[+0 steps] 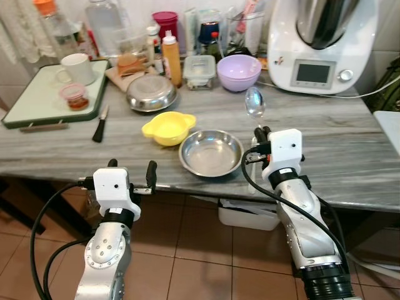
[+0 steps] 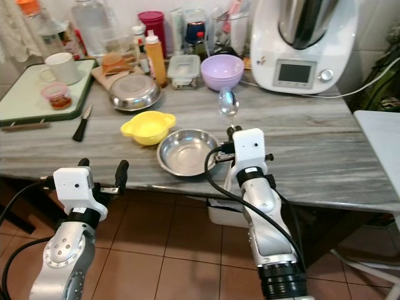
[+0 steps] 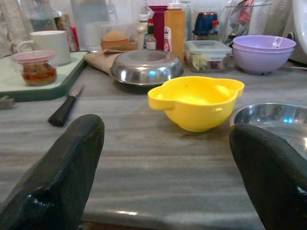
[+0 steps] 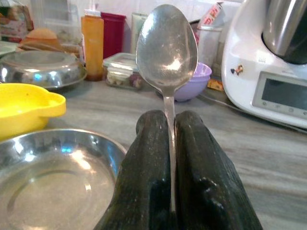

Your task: Setting the table

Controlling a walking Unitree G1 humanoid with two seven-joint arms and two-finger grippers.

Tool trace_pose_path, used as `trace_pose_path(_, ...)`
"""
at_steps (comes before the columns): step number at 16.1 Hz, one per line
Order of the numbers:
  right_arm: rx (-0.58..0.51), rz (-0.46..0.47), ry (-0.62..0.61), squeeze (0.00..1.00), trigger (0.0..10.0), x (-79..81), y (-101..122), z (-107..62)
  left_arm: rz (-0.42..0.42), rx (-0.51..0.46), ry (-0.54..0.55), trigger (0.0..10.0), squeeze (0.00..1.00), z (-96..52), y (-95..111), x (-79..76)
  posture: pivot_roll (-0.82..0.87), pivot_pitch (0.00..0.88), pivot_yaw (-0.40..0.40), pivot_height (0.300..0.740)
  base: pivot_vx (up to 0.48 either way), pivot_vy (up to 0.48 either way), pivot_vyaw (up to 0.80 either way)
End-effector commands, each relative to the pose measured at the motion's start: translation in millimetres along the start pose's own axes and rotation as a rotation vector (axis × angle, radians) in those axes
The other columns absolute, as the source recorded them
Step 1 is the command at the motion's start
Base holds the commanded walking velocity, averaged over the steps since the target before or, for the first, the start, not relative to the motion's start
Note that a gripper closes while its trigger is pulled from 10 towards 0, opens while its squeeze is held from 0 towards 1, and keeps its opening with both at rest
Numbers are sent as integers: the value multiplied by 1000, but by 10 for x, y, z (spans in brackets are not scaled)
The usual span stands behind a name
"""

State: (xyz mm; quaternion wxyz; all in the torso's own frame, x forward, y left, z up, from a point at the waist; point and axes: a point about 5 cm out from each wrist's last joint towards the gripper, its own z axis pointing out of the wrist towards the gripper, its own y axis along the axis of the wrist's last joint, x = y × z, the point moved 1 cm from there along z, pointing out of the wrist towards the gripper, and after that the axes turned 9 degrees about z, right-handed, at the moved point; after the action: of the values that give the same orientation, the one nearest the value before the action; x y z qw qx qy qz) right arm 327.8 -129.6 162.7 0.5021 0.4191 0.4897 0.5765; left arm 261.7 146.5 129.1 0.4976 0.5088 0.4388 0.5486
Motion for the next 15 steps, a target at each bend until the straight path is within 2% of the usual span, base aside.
trace_pose_path(1,-10,-6,-14,0,10000,-34,31,20,4,12,-6,10000,0,-2,-19,-16,-43,89,73,740,0,0,0)
trace_pose_path(9,15,-14,-58,0,10000,-101,-6,-6,-11,31,-64,10000,0,-38,-50,-85,-45,104,80,740,0,0,0)
trace_pose_path(12,95,35,-99,0,10000,-153,-136,-61,21,47,-181,10000,0,-116,-70,-141,-37,113,82,740,0,0,0)
trace_pose_path(15,172,55,-108,0,10000,-145,-277,-160,38,68,-230,10000,0,-171,-117,-175,-42,114,82,740,0,0,0)
